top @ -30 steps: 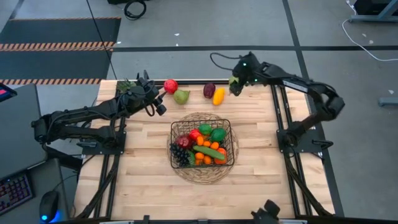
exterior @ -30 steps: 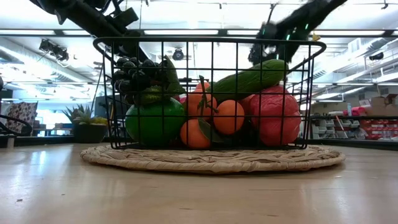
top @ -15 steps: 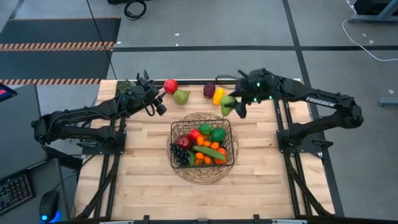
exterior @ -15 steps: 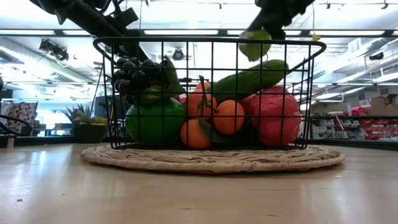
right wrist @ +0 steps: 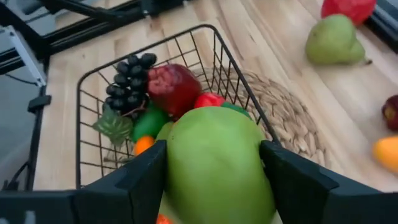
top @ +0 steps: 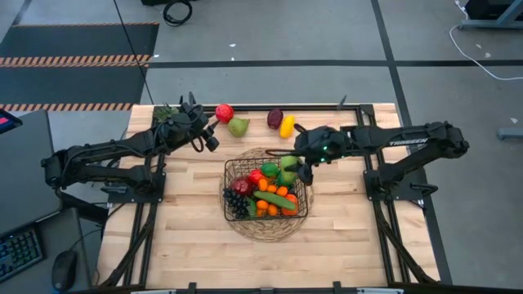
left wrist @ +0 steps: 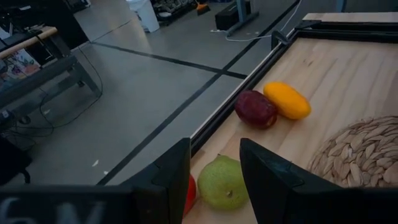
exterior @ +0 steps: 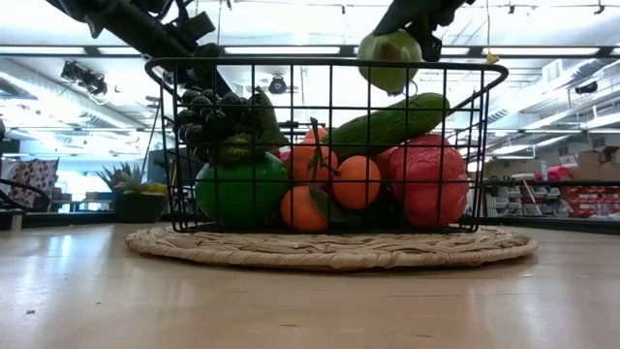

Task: Build produce basket
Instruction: Put the right green pear into the black wire basket, then put the yellow mango into the black wire basket

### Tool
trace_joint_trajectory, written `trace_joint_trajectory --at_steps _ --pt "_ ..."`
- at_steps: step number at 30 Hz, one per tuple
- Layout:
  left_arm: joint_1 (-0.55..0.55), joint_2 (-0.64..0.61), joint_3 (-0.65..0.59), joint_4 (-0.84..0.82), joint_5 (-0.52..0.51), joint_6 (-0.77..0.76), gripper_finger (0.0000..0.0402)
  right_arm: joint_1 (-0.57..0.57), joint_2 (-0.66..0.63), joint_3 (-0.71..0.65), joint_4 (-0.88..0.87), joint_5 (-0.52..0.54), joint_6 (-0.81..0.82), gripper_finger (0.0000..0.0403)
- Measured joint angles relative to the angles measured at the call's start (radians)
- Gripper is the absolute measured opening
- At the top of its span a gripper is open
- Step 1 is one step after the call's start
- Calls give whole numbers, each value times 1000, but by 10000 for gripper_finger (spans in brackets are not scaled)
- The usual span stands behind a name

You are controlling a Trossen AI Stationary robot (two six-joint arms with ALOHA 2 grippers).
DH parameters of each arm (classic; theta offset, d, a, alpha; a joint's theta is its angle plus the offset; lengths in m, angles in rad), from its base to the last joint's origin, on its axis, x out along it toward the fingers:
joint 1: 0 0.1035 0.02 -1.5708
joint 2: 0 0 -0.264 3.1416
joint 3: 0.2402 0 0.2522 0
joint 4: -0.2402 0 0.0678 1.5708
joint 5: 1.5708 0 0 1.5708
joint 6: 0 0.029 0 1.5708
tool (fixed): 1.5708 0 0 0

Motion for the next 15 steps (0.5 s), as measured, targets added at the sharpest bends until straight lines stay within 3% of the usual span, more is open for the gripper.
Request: trace_joint_trajectory --at_steps 15 --pt "-2 0 0 -128 1 -105 148 7 133 0 -3 33 49 343"
